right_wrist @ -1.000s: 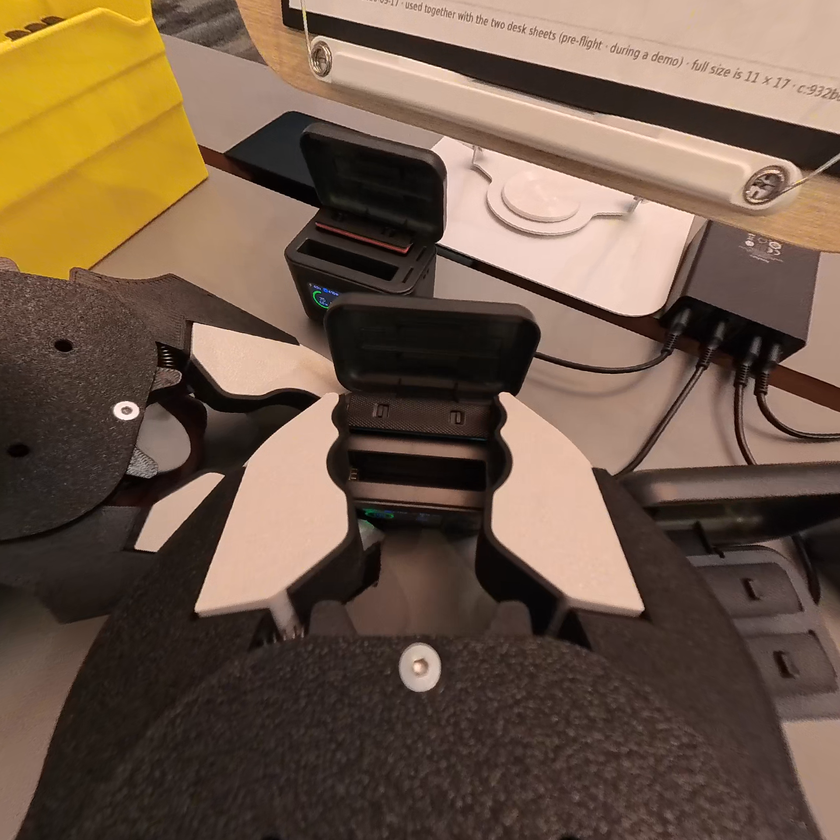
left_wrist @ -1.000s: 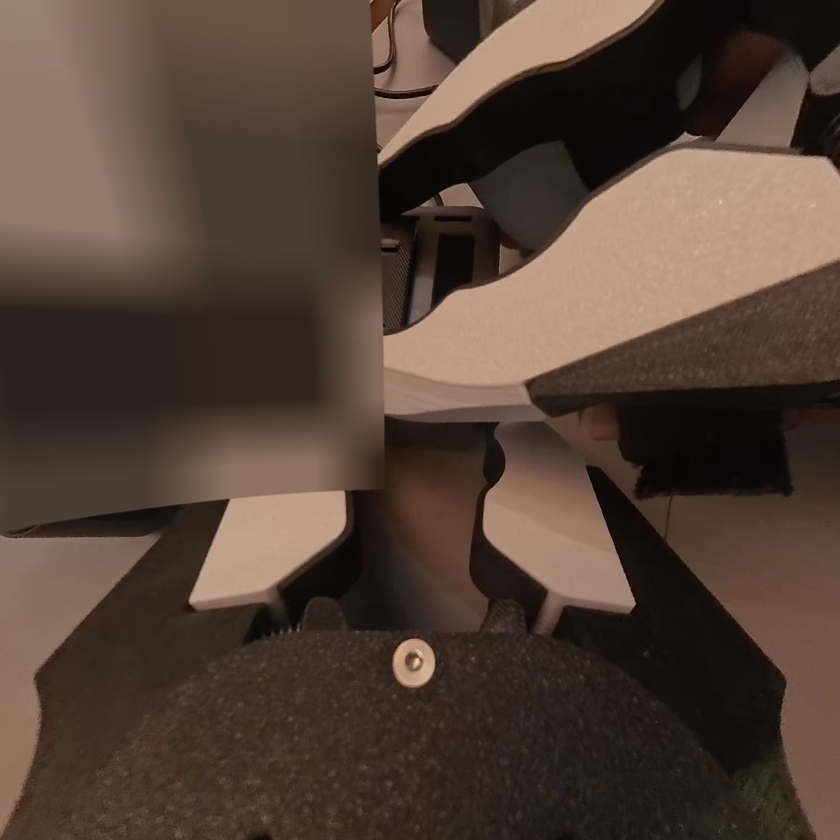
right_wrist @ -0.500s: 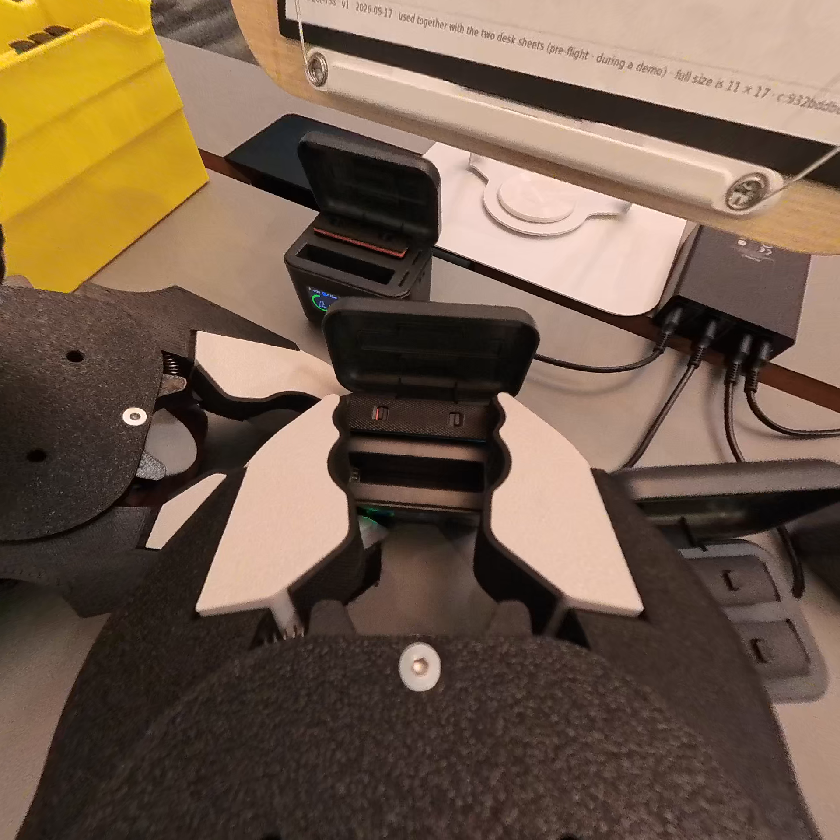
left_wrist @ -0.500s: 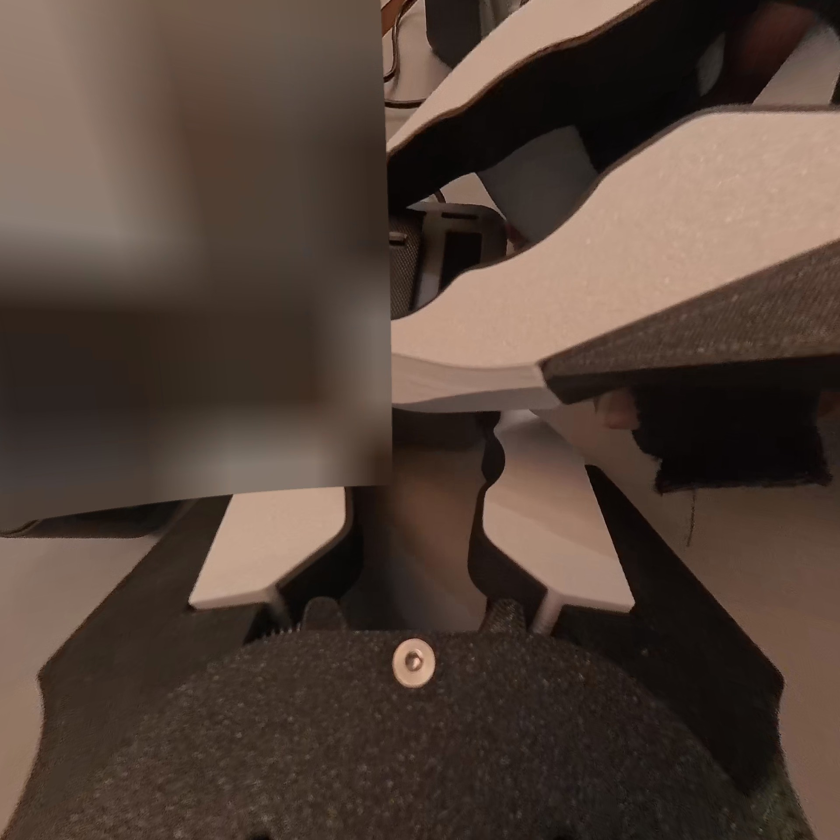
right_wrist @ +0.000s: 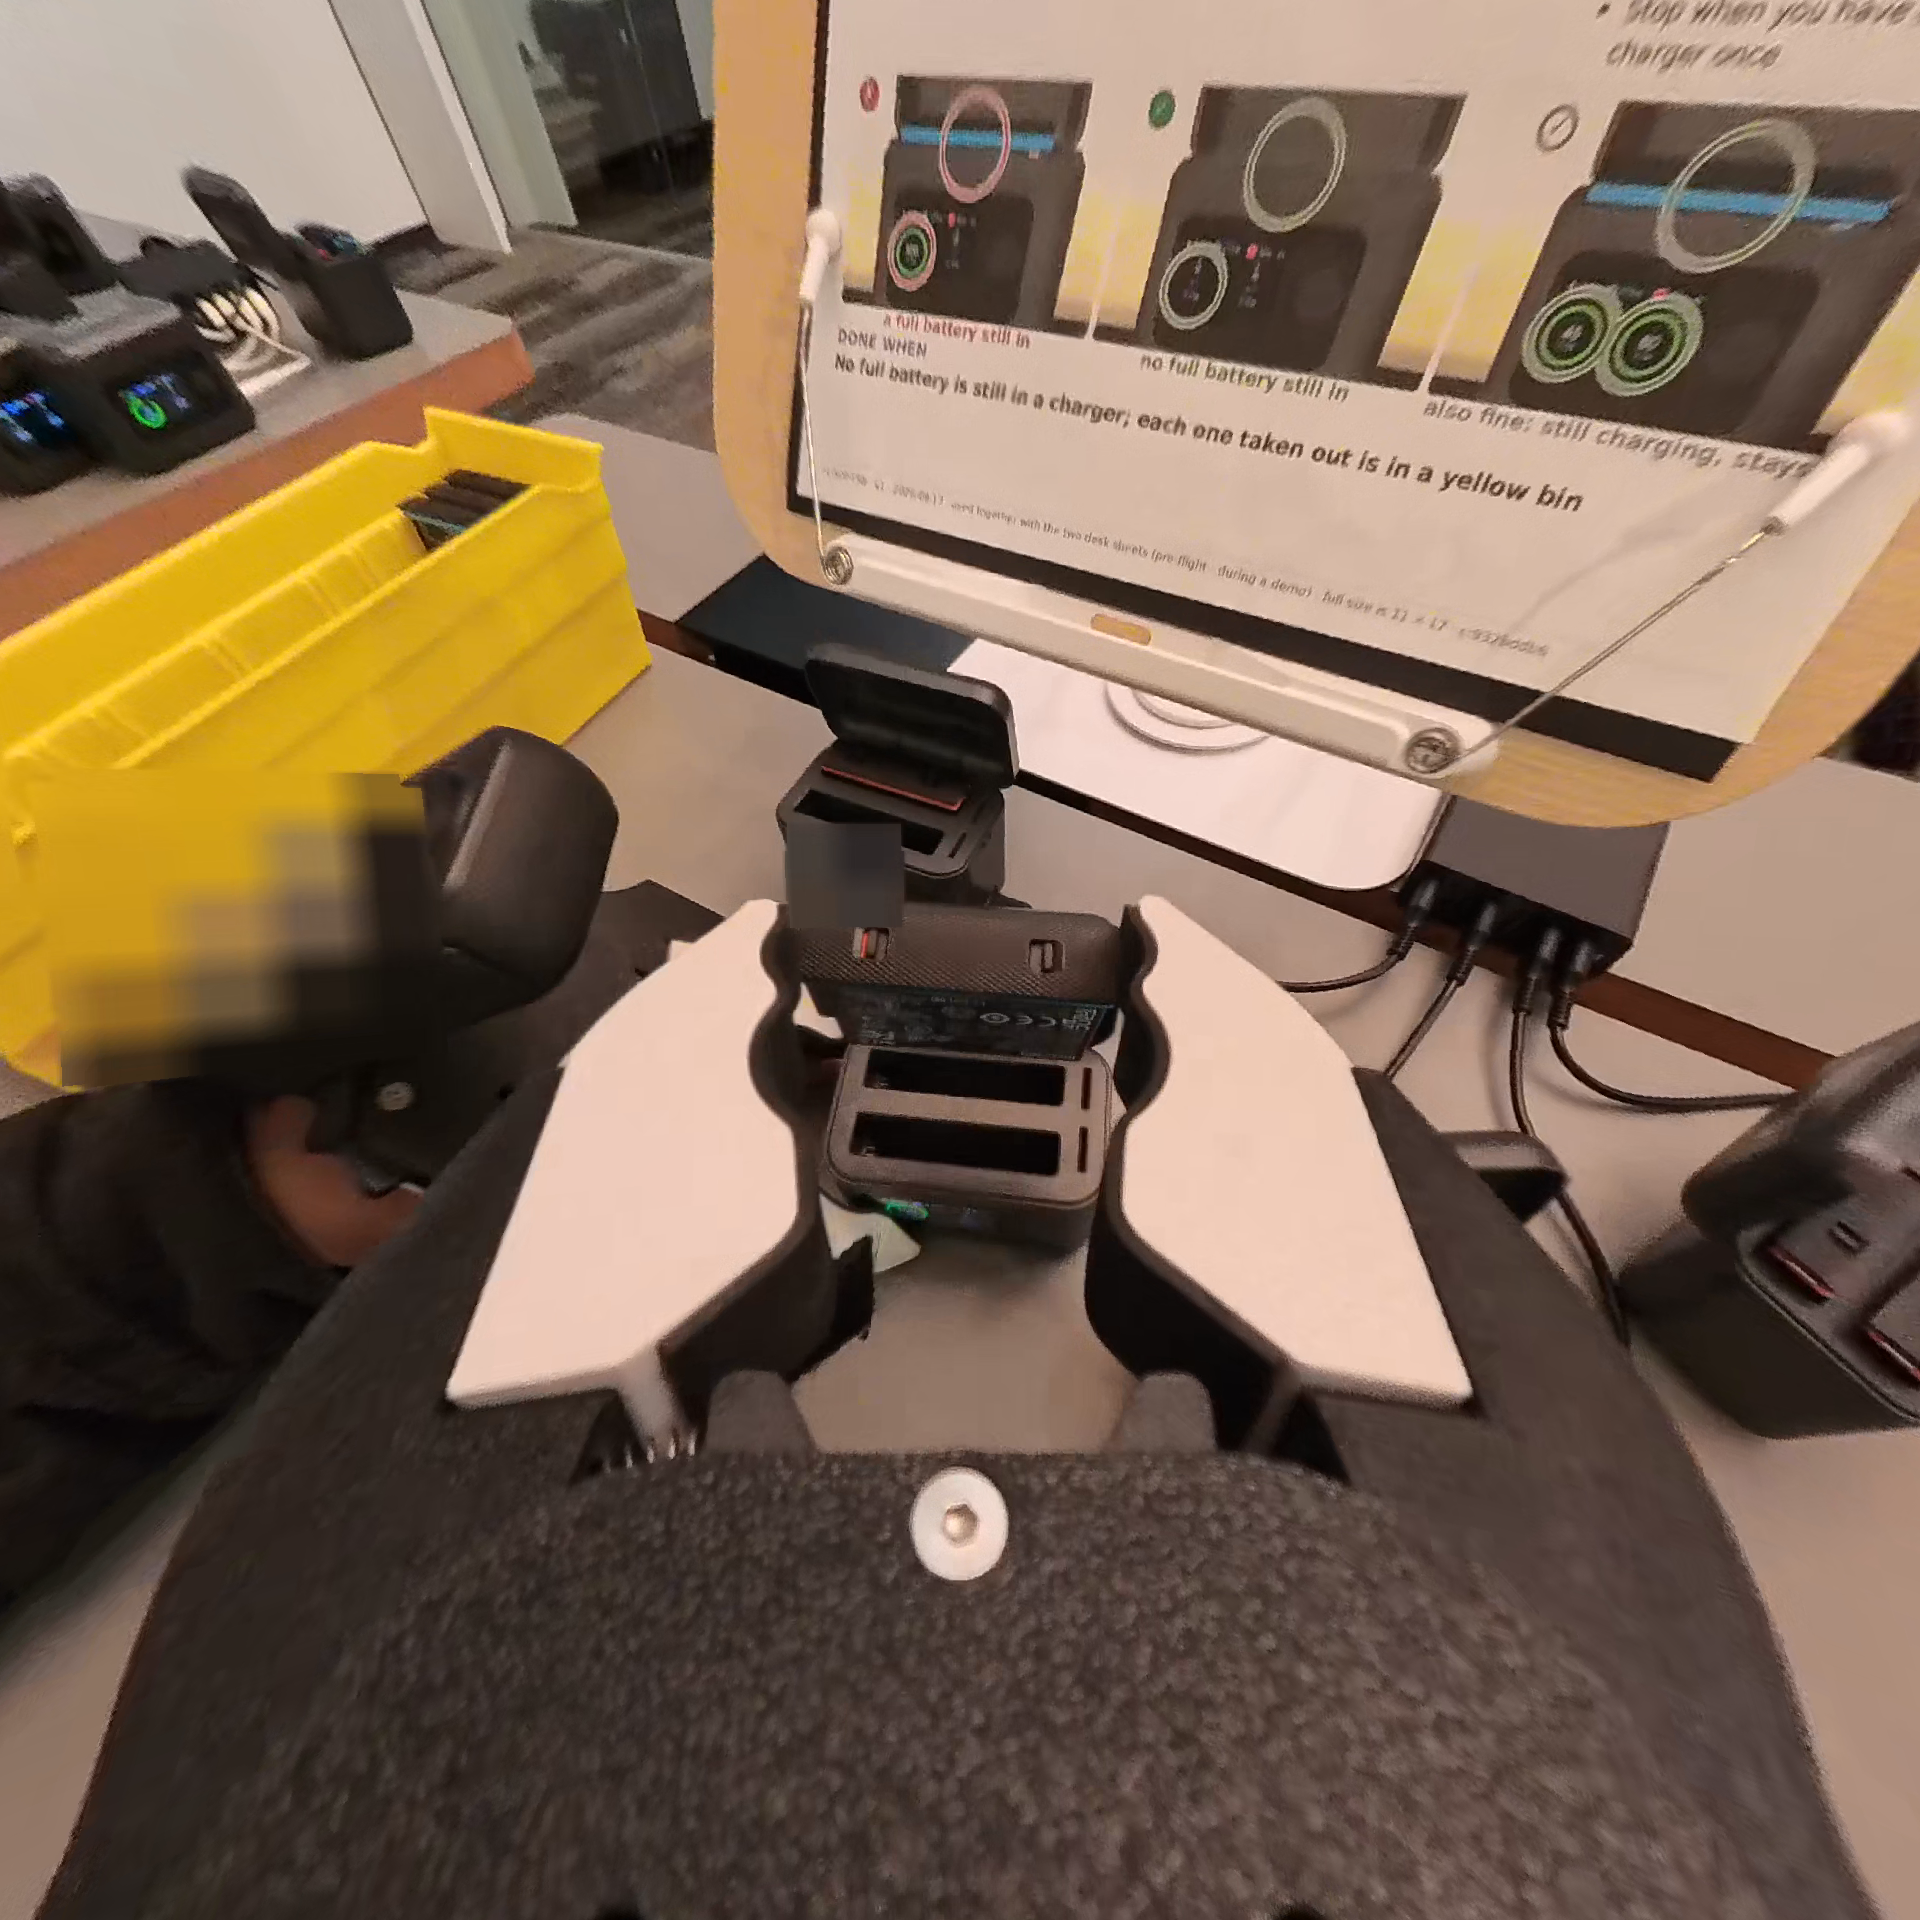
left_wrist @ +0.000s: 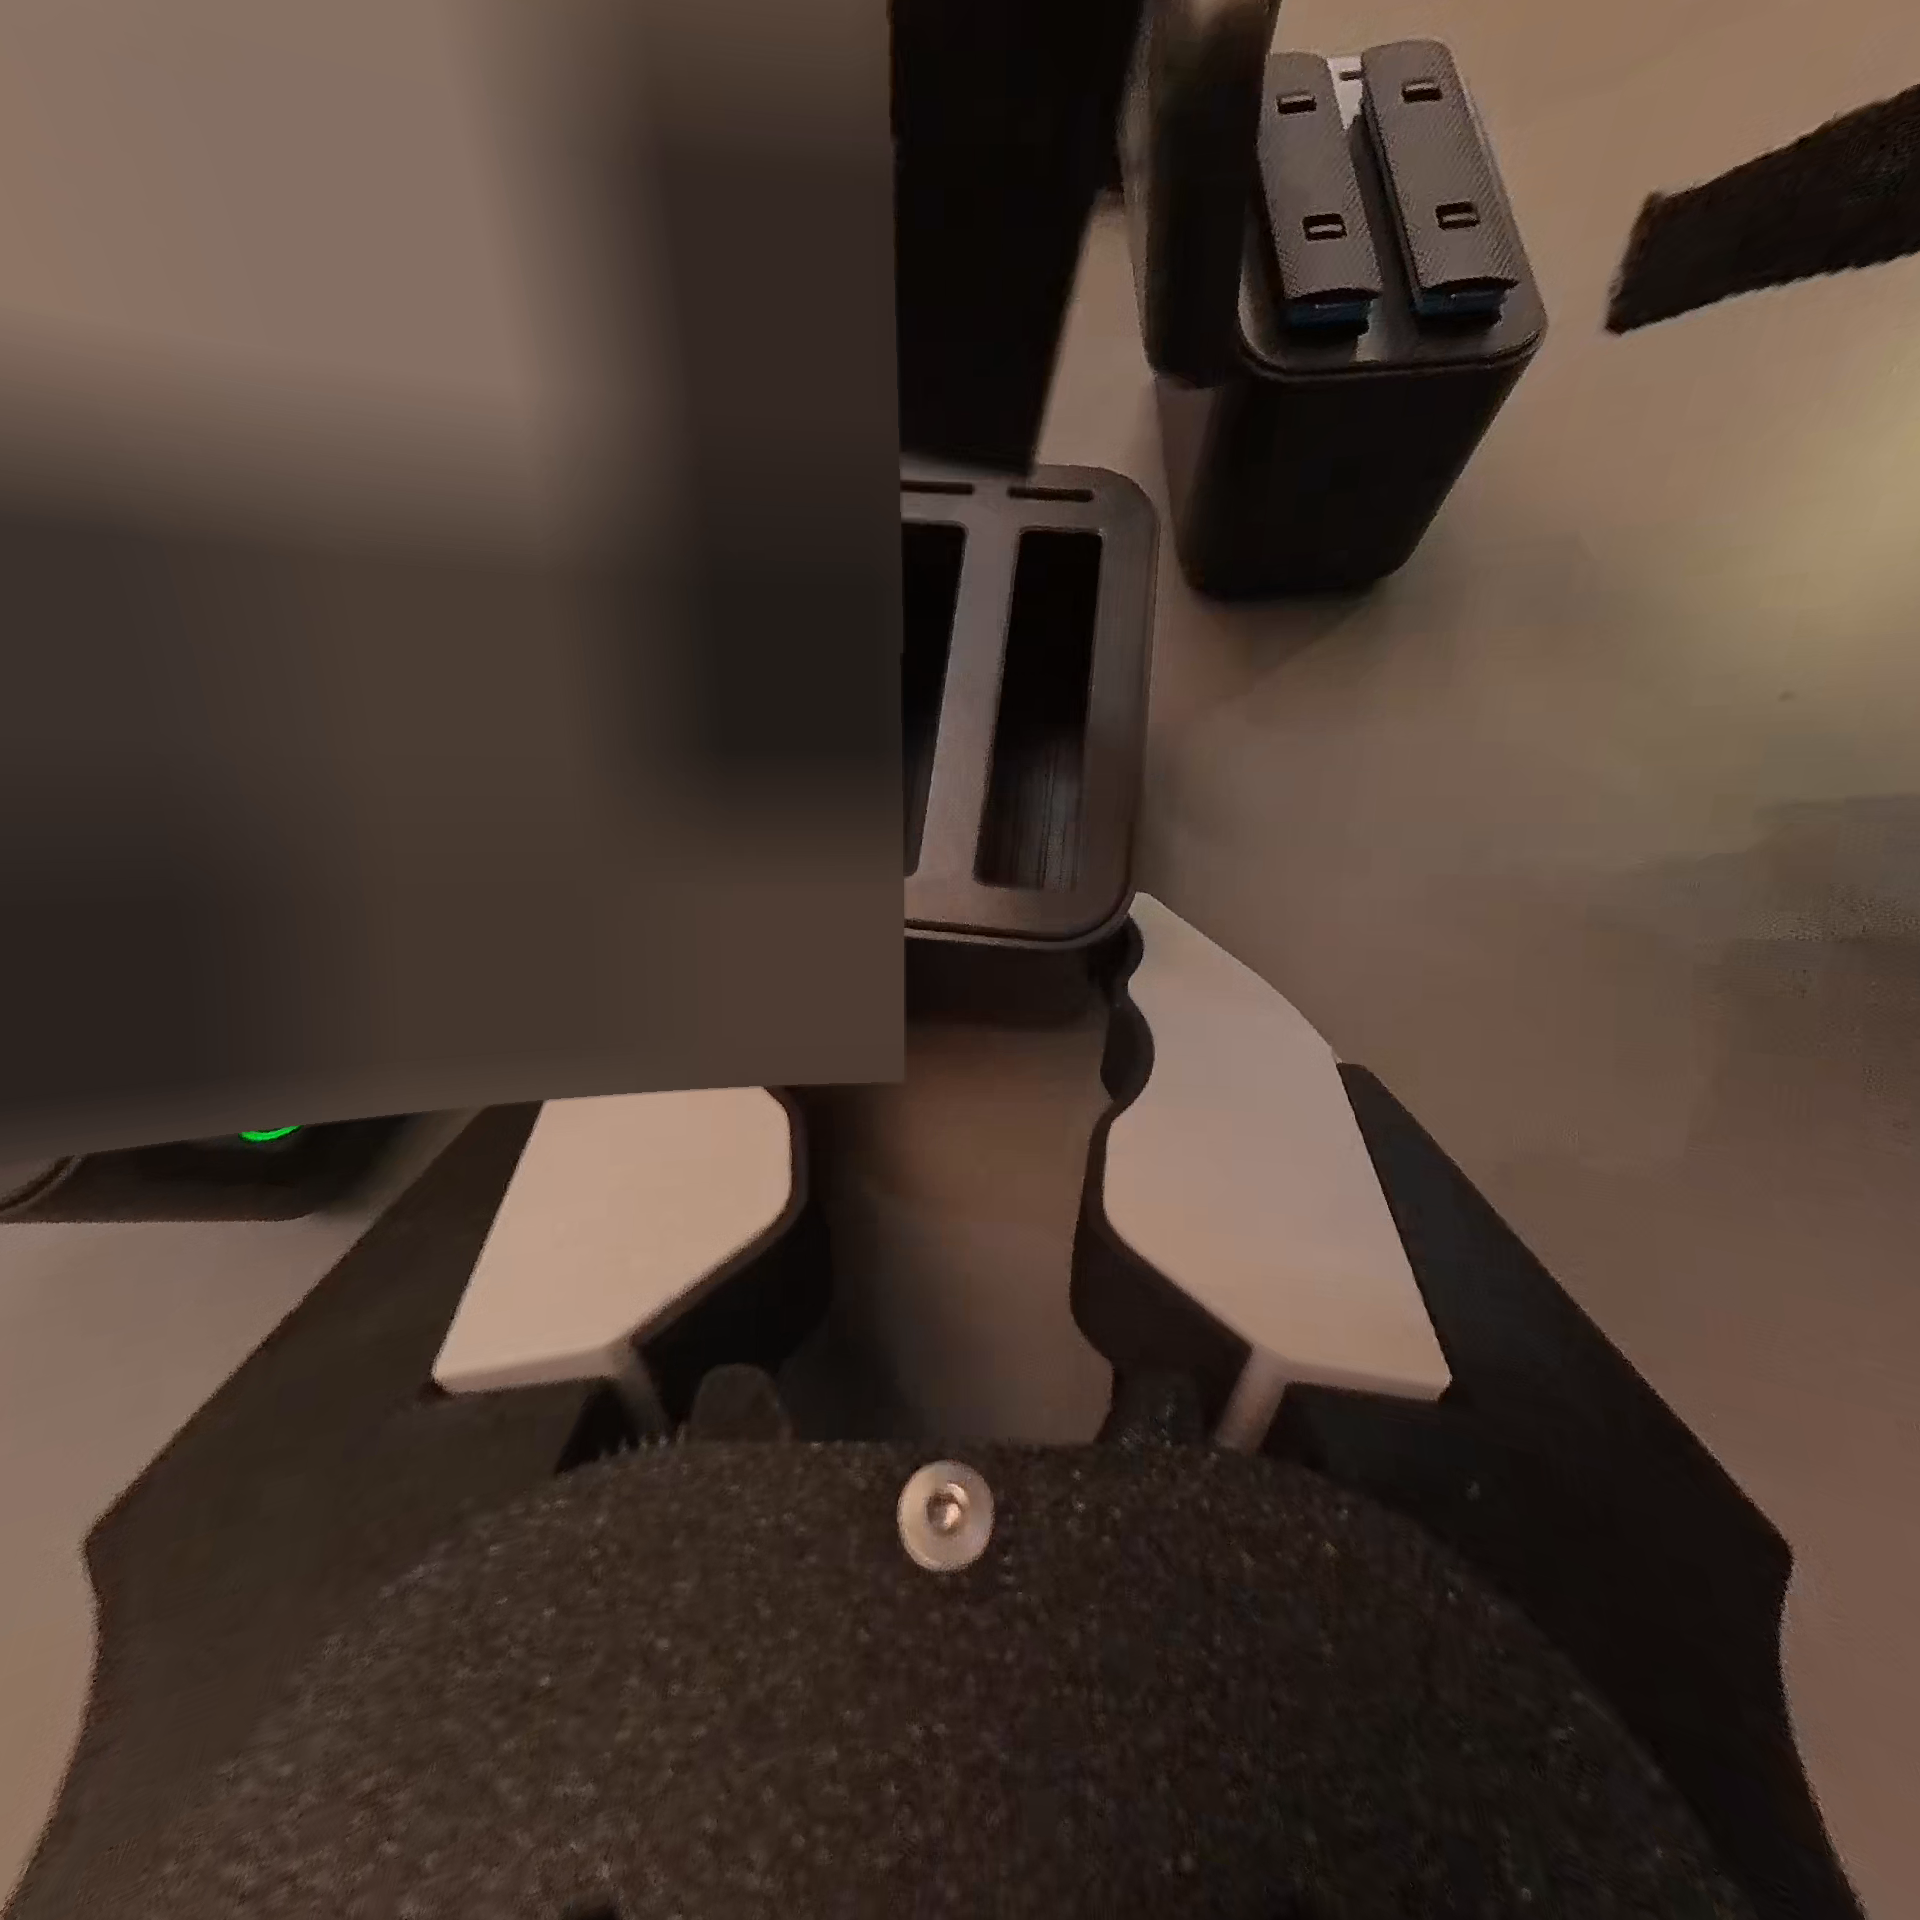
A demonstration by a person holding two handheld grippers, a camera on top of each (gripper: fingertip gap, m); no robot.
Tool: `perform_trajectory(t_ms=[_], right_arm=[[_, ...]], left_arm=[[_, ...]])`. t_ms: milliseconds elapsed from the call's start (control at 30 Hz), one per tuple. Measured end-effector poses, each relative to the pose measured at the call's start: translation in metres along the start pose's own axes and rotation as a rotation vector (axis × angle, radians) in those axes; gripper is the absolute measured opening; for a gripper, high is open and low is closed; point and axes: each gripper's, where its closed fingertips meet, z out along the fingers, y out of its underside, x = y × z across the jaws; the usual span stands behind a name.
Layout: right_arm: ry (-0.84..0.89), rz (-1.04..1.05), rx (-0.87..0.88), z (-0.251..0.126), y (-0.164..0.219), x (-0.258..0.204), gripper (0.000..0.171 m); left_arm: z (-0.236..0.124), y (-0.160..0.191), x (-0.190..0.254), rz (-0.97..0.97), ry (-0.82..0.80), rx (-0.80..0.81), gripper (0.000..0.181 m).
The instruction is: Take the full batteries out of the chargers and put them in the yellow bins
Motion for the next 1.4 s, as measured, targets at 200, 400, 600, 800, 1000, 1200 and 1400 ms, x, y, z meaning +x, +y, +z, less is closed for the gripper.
perform_trajectory(t_ms=[200, 400, 600, 800, 1000, 1200, 1400], right_arm=[[0.013, 0.012, 0.043, -0.038, -0.014, 0.016, 0.059], [0.144, 0.026, 0.075, -0.104, -0.013, 0.084, 0.059], [0.34, 0.046, 0.071, -0.176, 0.007, 0.17, 0.059], [0.506, 0.077, 0.068, -0.228, 0.028, 0.24, 0.059], [0.63, 0.147, 0.025, -0.245, 0.047, 0.306, 0.06], [0.677, 0.226, -0.081, -0.231, 0.082, 0.341, 0.06], [0.694, 0.282, -0.219, -0.21, 0.105, 0.34, 0.06]], left_arm=[[-0.001, 0.0, -0.006, -0.008, -0.028, 0.006, 0.057], [-0.004, 0.0, -0.016, -0.01, -0.058, 0.018, 0.058], [-0.012, 0.004, -0.035, -0.05, -0.136, 0.018, 0.055], [-0.037, 0.006, -0.04, -0.091, -0.191, -0.027, 0.055], [-0.072, -0.015, -0.015, -0.087, -0.278, 0.084, 0.044], [-0.086, -0.03, 0.046, -0.097, -0.278, 0.223, 0.034], [-0.085, -0.038, 0.103, 0.011, -0.234, 0.268, 0.032]])
